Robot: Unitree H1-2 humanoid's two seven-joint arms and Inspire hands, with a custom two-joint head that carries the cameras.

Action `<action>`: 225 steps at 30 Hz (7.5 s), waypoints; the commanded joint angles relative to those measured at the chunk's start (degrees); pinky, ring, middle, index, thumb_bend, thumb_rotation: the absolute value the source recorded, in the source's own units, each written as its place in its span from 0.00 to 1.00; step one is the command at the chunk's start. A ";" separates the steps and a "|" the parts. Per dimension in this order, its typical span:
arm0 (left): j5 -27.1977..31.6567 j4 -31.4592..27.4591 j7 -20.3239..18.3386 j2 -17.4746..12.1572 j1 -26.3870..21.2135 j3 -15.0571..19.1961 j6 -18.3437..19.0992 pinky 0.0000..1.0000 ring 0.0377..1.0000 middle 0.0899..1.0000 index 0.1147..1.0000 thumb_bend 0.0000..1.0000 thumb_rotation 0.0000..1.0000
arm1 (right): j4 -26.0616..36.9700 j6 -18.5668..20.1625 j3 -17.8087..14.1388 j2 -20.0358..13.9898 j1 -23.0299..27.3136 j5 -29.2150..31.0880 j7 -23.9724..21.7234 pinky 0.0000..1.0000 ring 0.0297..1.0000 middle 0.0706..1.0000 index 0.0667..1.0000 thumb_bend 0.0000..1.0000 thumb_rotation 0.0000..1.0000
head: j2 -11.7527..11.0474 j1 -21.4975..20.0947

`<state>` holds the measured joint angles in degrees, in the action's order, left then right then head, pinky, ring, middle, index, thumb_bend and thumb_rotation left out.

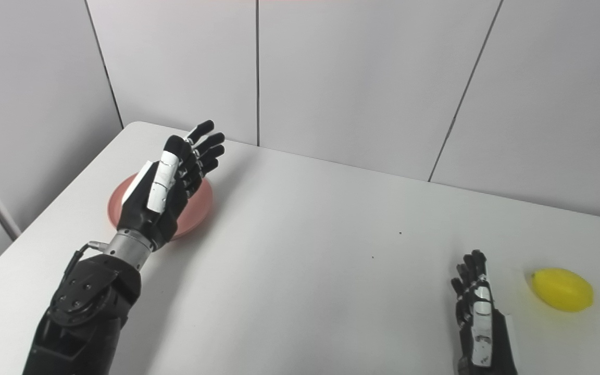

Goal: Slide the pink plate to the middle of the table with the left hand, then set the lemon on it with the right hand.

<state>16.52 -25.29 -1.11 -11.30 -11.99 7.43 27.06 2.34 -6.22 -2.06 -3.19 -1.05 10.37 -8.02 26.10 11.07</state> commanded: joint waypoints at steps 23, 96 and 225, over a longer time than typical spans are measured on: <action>6.36 12.29 -6.73 -12.90 -10.62 8.23 -1.45 0.83 0.86 0.85 0.91 0.99 0.93 | -2.85 -1.30 0.34 0.97 -4.24 0.55 -0.35 1.00 1.00 1.00 1.00 0.71 1.00 | 1.55 -0.21; 2.78 56.27 -8.34 -16.22 -17.83 13.89 -22.18 0.85 0.82 0.82 0.95 0.94 0.89 | -3.58 -0.97 0.74 1.36 -3.73 0.74 -0.64 1.00 1.00 1.00 1.00 0.72 1.00 | 1.86 -1.30; 3.88 36.72 -2.35 5.20 -6.42 4.65 -13.53 0.80 0.83 0.86 0.95 0.85 0.79 | -2.16 -1.09 1.32 3.09 -3.72 -1.38 0.43 1.00 0.98 0.99 0.99 0.76 1.00 | 4.17 -3.42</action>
<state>20.71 10.80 -2.84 -6.91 -19.07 12.92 13.24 3.48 -6.26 -1.63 -1.86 -1.83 8.28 -7.72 30.23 7.65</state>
